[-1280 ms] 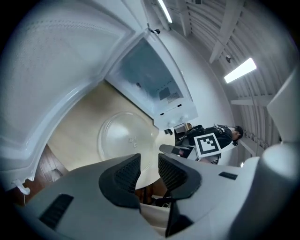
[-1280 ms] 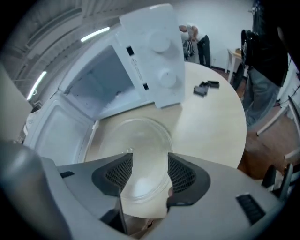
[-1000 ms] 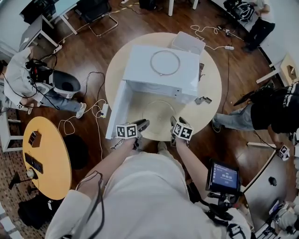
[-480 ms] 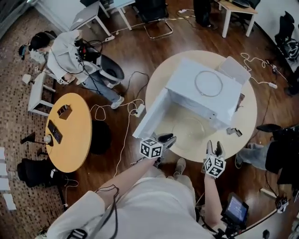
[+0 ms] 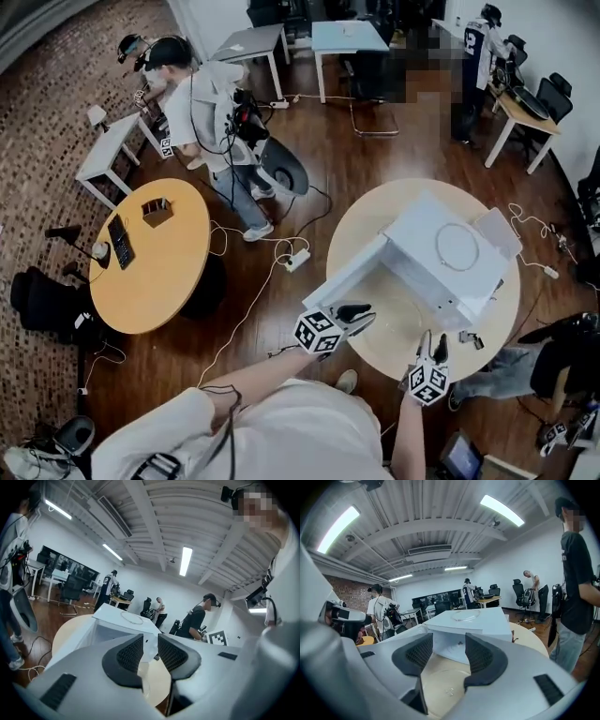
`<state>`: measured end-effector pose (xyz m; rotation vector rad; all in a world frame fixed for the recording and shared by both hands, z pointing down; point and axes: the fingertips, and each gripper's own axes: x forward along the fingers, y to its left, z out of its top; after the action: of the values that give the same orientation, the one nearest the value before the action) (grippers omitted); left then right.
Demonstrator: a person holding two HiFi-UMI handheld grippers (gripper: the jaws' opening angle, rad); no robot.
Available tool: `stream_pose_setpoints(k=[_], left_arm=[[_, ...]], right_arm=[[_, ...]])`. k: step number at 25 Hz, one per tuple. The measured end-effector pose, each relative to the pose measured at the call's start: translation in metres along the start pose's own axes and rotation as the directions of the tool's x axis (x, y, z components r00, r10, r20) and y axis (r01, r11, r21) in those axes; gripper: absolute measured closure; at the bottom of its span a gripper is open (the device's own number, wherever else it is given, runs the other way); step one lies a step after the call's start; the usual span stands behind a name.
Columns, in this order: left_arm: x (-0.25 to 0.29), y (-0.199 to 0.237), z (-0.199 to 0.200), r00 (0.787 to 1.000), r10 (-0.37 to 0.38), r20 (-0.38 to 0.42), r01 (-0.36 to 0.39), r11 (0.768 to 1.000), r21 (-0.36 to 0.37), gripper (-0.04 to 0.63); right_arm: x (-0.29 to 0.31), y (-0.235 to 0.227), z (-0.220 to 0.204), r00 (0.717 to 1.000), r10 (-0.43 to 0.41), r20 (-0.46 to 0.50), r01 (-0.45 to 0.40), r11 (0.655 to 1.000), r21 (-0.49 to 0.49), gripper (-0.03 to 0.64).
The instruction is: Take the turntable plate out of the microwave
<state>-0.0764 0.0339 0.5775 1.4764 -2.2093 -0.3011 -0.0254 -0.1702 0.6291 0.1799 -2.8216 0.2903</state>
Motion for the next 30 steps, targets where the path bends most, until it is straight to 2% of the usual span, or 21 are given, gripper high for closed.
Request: stream_pose_setpoints(k=[7,9,20,25,30], left_arm=[[-0.091,0.038,0.030,0.999,0.015,0.052,-0.019,0.997,0.074,0.499],[-0.119,0.054,0.036,0.997,0.030,0.067,-0.034,0.997,0.070,0.532],[-0.265,0.112,0.049,0.981,0.052,0.185,-0.058,0.998,0.027,0.534],[-0.317,0.118,0.051,0.977,0.027,0.212,-0.036,0.999,0.035,0.558],[-0.358,0.126,0.044,0.975,0.023,0.220,-0.032,0.999,0.036,0.560]], right_arm=[[0.011,0.089,0.035,0.997,0.009,0.075,-0.007,1.000,-0.024,0.399],[0.013,0.117,0.048,0.995,0.016,0.099,-0.013,0.999,-0.034,0.399],[-0.010,0.269,0.071,0.979,0.095,0.180,-0.079,0.992,-0.094,0.399],[-0.035,0.311,0.078,0.968,0.094,0.234,-0.074,0.993,-0.090,0.399],[-0.063,0.336,0.062,0.967,0.067,0.246,-0.053,0.997,-0.063,0.399]])
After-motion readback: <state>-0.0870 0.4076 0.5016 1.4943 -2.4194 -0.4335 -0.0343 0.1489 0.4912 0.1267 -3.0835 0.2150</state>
